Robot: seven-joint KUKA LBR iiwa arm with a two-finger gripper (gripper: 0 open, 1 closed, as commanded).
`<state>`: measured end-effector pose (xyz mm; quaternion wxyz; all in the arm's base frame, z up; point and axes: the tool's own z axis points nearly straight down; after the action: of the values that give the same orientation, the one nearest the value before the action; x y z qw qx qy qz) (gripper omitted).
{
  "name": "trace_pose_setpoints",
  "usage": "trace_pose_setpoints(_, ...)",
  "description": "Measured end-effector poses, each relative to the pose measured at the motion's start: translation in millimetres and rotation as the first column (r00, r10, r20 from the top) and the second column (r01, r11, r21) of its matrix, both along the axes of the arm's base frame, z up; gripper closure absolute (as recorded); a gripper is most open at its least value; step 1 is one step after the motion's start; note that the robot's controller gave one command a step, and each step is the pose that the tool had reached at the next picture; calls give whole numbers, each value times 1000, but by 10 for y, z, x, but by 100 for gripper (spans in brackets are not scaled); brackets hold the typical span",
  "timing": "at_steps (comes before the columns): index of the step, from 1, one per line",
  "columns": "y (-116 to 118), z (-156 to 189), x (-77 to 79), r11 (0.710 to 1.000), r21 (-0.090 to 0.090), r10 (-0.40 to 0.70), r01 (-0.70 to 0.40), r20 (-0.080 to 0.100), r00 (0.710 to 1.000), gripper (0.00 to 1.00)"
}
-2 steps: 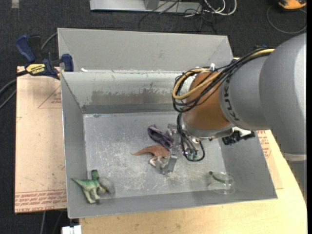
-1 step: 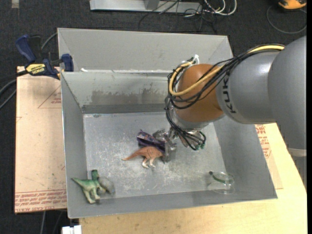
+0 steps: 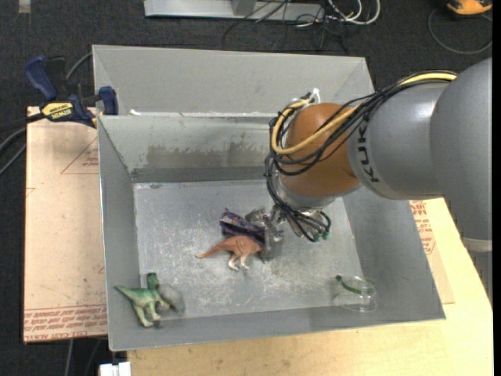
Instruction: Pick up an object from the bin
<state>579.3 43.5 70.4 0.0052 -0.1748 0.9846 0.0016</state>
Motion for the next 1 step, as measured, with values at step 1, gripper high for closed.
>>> trace_pose_setpoints(1, 0, 6, -2, 1000, 0, 0, 0, 0, 1000, 100)
